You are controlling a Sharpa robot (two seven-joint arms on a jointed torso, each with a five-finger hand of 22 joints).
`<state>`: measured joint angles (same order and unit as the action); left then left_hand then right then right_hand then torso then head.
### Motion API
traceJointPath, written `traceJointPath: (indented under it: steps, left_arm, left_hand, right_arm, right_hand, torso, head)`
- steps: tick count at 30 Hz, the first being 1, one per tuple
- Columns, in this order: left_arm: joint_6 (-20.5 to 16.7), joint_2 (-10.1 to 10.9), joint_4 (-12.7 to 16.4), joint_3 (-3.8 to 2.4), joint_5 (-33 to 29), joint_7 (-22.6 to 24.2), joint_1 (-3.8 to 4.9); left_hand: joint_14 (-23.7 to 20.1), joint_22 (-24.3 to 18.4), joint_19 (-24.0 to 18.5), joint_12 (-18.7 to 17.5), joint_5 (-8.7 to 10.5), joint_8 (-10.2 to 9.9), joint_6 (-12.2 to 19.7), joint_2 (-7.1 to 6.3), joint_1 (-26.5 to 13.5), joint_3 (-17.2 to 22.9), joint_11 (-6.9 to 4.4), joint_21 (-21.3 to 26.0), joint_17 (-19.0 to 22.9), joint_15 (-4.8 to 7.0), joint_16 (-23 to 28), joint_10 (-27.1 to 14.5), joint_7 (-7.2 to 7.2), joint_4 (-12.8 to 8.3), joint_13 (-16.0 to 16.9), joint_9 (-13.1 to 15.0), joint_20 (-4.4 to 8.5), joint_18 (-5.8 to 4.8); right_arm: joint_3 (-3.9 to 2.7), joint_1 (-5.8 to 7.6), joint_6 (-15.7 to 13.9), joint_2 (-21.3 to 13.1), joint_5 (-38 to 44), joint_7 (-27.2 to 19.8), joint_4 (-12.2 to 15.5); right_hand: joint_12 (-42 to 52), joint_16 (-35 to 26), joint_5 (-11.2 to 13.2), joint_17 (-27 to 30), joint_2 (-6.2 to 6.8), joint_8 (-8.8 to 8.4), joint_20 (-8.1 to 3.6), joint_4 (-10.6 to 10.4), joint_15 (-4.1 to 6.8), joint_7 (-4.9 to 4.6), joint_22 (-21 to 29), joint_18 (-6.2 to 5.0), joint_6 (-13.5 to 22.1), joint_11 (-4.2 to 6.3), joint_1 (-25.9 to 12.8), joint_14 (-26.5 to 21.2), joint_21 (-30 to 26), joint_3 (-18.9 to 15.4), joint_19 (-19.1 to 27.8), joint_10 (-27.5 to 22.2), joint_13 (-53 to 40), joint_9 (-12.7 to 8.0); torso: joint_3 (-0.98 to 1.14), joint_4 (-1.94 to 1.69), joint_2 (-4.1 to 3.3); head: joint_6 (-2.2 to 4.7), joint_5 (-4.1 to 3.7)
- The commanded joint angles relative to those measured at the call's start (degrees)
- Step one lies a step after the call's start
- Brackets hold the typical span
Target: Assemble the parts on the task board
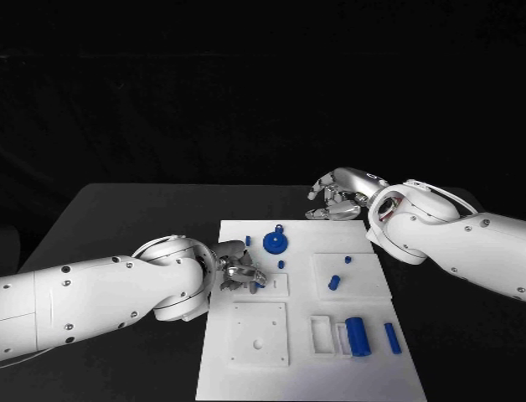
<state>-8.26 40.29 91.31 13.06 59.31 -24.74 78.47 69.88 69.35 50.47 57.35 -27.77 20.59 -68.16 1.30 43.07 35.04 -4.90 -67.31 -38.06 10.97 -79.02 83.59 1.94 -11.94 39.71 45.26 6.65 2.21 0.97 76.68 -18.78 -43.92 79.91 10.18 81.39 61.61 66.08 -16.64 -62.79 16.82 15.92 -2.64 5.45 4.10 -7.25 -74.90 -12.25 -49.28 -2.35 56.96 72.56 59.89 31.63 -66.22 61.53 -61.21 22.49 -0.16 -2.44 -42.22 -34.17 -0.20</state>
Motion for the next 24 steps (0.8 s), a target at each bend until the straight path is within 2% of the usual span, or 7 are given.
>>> traceJointPath:
  steps: [1,13,18,20,24]
  left_arm:
    - [2.72,-0.36,0.14,-0.04,-0.43,0.04,-0.03]
    - [3.23,-0.97,-0.43,-0.21,0.02,-0.49,-0.01]
    - [5.49,-1.28,-0.35,-0.24,1.64,-1.25,0.08]
    - [5.36,-1.32,-0.32,-0.24,1.63,-1.17,0.10]
    - [5.10,-1.41,-0.35,-0.25,1.46,-1.08,0.10]
  left_hand:
    - [-0.67,-0.11,-0.46,0.22,-0.81,0.23,-4.12,2.33,1.67,2.17,-2.66,-0.22,0.08,1.43,-0.27,-3.10,-3.23,-2.67,-0.07,0.10,8.99,1.04]
    - [-0.58,-0.31,-0.53,0.43,-1.62,0.31,-4.27,2.29,1.78,2.25,-2.75,-0.47,0.11,1.37,-0.51,-3.08,-3.32,-3.26,-0.04,0.14,8.99,1.06]
    - [-0.57,-0.62,-0.51,0.65,0.00,0.32,-4.26,2.16,1.37,1.95,-2.71,-0.68,0.23,1.48,-0.60,-3.02,-3.30,-2.65,-0.05,0.15,8.98,1.06]
    - [-0.60,-0.90,-0.58,0.80,3.10,0.35,-4.25,1.87,0.84,1.73,-2.68,-0.79,0.33,1.64,-0.67,-3.04,-3.31,-1.43,-0.09,0.18,9.00,1.10]
    - [-0.68,-1.25,-0.77,0.94,4.76,0.35,-4.20,0.99,0.09,1.53,-2.65,-0.99,0.50,1.70,-0.76,-3.10,-3.28,0.20,-0.20,0.21,9.01,1.15]
  right_arm:
    - [-0.03,0.02,0.71,0.09,0.19,-0.27,0.00]
    - [-0.03,0.02,0.84,0.12,0.19,-0.23,-0.17]
    - [-0.03,0.02,0.86,0.09,0.19,-0.21,-0.19]
    - [-0.03,0.02,0.88,0.11,0.19,-0.20,-0.18]
    - [-0.03,0.02,0.90,0.18,0.19,-0.21,-0.26]
  right_hand:
    - [0.36,-0.27,-0.37,0.09,0.03,0.39,-0.50,-0.36,0.11,-1.41,-0.44,-2.75,0.92,0.24,0.77,0.16,-0.23,-0.13,0.00,0.04,0.07,0.09]
    - [0.38,-0.27,-0.38,0.10,0.02,0.39,-0.50,-0.37,0.10,-1.41,-0.45,-2.75,0.93,0.24,0.81,0.16,-0.24,-0.14,-0.01,0.03,0.10,0.10]
    - [0.39,-0.27,-0.38,0.10,0.02,0.39,-0.50,-0.37,0.10,-1.41,-0.45,-2.75,0.93,0.24,0.83,0.15,-0.25,-0.15,-0.01,0.03,0.10,0.10]
    - [0.39,-0.27,-0.38,0.10,0.02,0.39,-0.50,-0.37,0.10,-1.41,-0.45,-2.75,0.94,0.24,0.85,0.15,-0.25,-0.15,-0.01,0.02,0.11,0.10]
    - [0.40,-0.27,-0.39,0.10,0.02,0.39,-0.51,-0.36,0.10,-1.41,-0.46,-2.75,0.94,0.24,0.88,0.15,-0.26,-0.14,-0.01,0.02,0.12,0.10]
  torso:
    - [0.00,0.00,-0.01]
    - [-0.03,0.02,-0.01]
    - [-0.03,0.03,-0.01]
    - [-0.03,-0.03,-0.01]
    - [-0.05,-0.09,0.00]
  head:
    - [0.03,-0.05]
    - [0.14,-0.22]
    - [0.19,-0.30]
    - [0.15,-0.35]
    - [0.15,-0.38]
